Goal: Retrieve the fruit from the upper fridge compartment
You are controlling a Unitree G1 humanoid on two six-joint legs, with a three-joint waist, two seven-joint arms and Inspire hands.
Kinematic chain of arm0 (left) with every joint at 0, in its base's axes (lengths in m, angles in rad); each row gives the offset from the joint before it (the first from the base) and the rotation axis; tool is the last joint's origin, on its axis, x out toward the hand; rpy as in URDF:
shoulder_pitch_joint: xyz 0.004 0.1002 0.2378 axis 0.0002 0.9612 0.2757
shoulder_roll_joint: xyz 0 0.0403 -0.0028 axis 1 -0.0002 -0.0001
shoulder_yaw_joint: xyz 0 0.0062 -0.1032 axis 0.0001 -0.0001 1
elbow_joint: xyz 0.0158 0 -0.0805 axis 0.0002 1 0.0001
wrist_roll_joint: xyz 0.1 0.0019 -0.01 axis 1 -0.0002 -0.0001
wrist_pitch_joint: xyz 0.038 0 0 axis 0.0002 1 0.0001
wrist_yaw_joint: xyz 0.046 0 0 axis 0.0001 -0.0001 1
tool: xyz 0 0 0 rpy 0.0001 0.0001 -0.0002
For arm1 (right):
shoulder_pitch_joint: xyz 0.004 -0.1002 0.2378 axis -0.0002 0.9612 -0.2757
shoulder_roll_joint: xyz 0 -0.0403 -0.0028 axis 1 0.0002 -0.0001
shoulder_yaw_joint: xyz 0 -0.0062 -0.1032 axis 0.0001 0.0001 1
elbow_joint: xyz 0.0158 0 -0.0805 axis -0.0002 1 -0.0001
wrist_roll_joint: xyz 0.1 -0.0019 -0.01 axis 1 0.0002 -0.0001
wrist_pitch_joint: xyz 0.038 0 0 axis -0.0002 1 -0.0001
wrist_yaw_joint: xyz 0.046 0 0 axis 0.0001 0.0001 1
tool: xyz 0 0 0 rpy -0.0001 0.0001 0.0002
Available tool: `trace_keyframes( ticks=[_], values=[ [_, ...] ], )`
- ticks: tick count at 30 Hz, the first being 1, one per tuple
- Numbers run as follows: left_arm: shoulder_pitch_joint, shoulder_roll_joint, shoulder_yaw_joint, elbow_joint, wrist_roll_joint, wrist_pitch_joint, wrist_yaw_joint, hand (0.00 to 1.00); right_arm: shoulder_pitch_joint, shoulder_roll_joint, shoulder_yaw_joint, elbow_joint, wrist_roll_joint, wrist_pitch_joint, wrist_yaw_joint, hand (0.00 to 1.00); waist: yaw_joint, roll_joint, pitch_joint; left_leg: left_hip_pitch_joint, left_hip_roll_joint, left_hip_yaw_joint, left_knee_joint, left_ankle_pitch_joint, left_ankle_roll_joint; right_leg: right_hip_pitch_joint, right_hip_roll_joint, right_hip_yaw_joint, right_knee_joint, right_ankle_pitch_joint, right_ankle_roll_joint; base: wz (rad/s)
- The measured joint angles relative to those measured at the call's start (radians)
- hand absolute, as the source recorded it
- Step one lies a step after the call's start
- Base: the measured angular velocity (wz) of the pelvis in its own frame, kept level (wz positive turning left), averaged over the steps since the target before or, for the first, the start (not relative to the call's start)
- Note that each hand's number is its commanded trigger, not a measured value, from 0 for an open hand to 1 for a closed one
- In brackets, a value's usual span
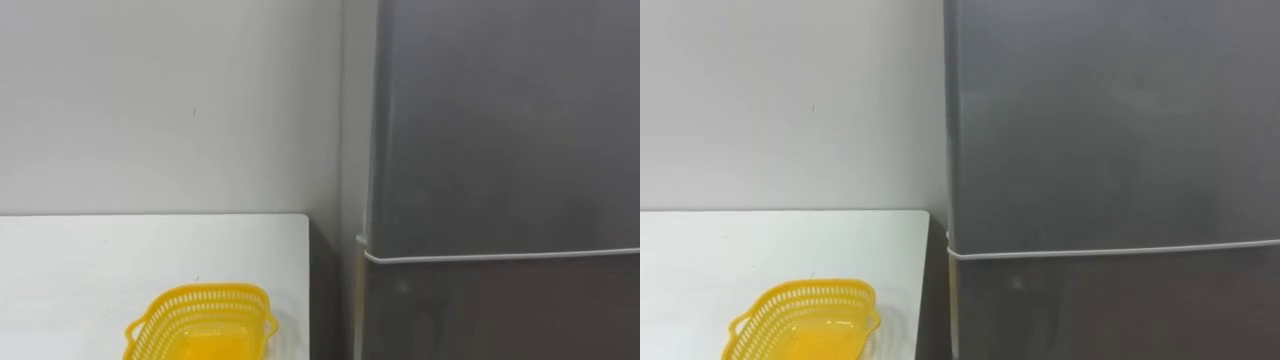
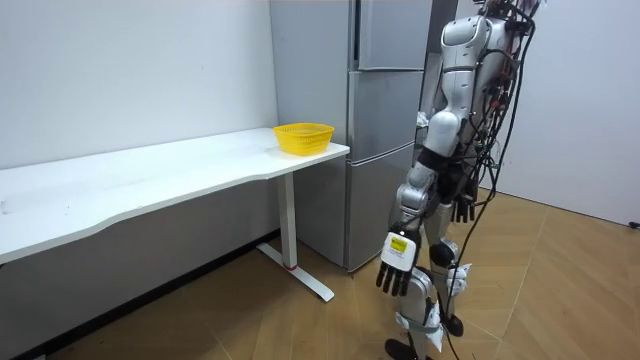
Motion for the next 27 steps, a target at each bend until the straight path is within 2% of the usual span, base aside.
trace_keyframes(
  ticks=[3, 5, 6, 8, 9, 11, 15, 16, 18, 21, 23, 24, 25, 27],
  values=[
    [0.006, 0.000, 0.070, -0.004, -0.170, -0.007, 0.099, 0.00, -0.002, 0.000, 0.000, -0.002, 0.011, -0.002, -0.016, 0.00, 0.004, 0.001, 0.0006, -0.001, 0.000, -0.007, 0.003, 0.000, 0.000, 0.000, 0.000, -0.001, -0.001, 0.000, 0.000, 0.06],
    [0.004, 0.001, 0.143, -0.051, -0.387, -0.056, 0.163, 0.00, -0.004, -0.002, 0.000, 0.000, 0.024, -0.002, -0.016, 0.00, 0.007, 0.002, 0.0005, -0.001, 0.000, -0.009, 0.003, 0.000, 0.000, 0.001, 0.000, -0.003, 0.002, 0.000, 0.000, 0.03],
    [0.002, 0.002, 0.150, -0.067, -0.437, -0.069, 0.177, 0.00, -0.004, -0.002, 0.000, 0.000, 0.024, -0.002, -0.017, 0.00, 0.008, 0.004, 0.0002, -0.001, 0.000, -0.009, 0.003, 0.000, 0.000, 0.001, 0.000, -0.002, 0.002, 0.000, 0.000, -0.04],
    [-0.012, 0.000, 0.189, -0.141, -0.609, -0.109, 0.212, 0.00, 0.002, -0.002, -0.008, -0.004, 0.022, -0.002, -0.024, 0.00, 0.026, 0.010, 0.0008, 0.001, 0.000, -0.002, 0.000, 0.000, 0.000, 0.001, -0.001, -0.001, 0.004, 0.000, 0.000, -0.08],
    [-0.014, 0.000, 0.195, -0.162, -0.645, -0.116, 0.219, 0.00, 0.005, -0.002, -0.015, -0.007, 0.023, -0.003, -0.024, 0.00, 0.028, 0.011, 0.0008, 0.002, 0.000, -0.001, -0.002, 0.000, 0.000, 0.001, -0.001, 0.000, 0.004, 0.000, 0.000, -0.05],
    [-0.026, 0.001, 0.210, -0.214, -0.784, -0.161, 0.249, 0.00, 0.020, -0.003, -0.039, -0.020, 0.023, -0.010, -0.028, 0.00, 0.028, 0.014, 0.0003, 0.003, 0.000, -0.001, -0.005, 0.000, 0.000, 0.001, 0.000, 0.000, 0.005, 0.000, 0.000, 0.00],
    [-0.047, 0.000, 0.217, -0.243, -0.948, -0.205, 0.293, 0.00, 0.036, -0.003, -0.043, -0.029, 0.026, -0.034, -0.036, 0.00, 0.027, 0.019, -0.0005, 0.001, 0.000, 0.001, -0.009, 0.000, 0.000, -0.003, 0.000, 0.000, 0.004, 0.000, 0.000, 0.00],
    [-0.047, -0.003, 0.221, -0.281, -0.988, -0.211, 0.319, 0.00, 0.035, -0.003, -0.045, -0.028, 0.026, -0.037, -0.036, 0.00, 0.028, 0.026, -0.0050, -0.004, 0.000, 0.002, -0.009, 0.000, 0.000, -0.012, 0.000, 0.002, 0.005, 0.000, 0.000, -0.03],
    [-0.046, -0.005, 0.225, -0.361, -1.021, -0.233, 0.365, 0.00, 0.030, -0.003, -0.049, -0.029, 0.025, -0.045, -0.037, 0.00, 0.033, 0.024, -0.0064, -0.014, 0.000, 0.002, -0.008, 0.000, 0.000, -0.028, 0.000, 0.003, 0.009, 0.001, -0.001, -0.02],
    [-0.045, -0.005, 0.231, -0.455, -1.027, -0.288, 0.440, 0.00, 0.032, -0.005, -0.063, -0.029, -0.008, -0.064, -0.049, 0.00, 0.036, 0.022, -0.0060, -0.011, 0.001, 0.005, -0.007, 0.000, 0.000, -0.035, 0.000, 0.006, 0.020, 0.001, -0.001, -0.06],
    [-0.041, -0.006, 0.232, -0.536, -1.012, -0.303, 0.498, 0.00, 0.040, -0.003, -0.068, -0.041, -0.019, -0.077, -0.056, 0.00, 0.038, 0.022, -0.0054, -0.009, 0.000, 0.004, -0.007, 0.000, 0.000, -0.035, 0.000, 0.011, 0.019, 0.001, -0.001, -0.07],
    [-0.031, -0.007, 0.232, -0.619, -0.995, -0.304, 0.534, 0.00, 0.045, -0.002, -0.069, -0.061, -0.023, -0.080, -0.057, 0.00, 0.042, 0.021, -0.0052, -0.008, 0.000, 0.003, -0.006, 0.000, 0.000, -0.034, 0.000, 0.013, 0.019, 0.001, -0.001, -0.04],
    [-0.027, -0.006, 0.231, -0.692, -0.959, -0.321, 0.562, 0.00, 0.048, -0.002, -0.069, -0.067, -0.035, -0.088, -0.058, 0.00, 0.042, 0.020, -0.0046, -0.008, 0.000, 0.003, -0.006, 0.000, 0.000, -0.034, 0.000, 0.014, 0.019, 0.001, -0.001, -0.03],
    [-0.036, -0.002, 0.231, -0.765, -0.880, -0.353, 0.601, 0.00, 0.046, -0.002, -0.069, -0.066, -0.035, -0.091, -0.057, 0.00, 0.041, 0.020, -0.0044, -0.009, 0.000, 0.002, -0.006, 0.000, 0.000, -0.033, -0.001, 0.013, 0.019, 0.001, -0.001, 0.00]
  ],
)
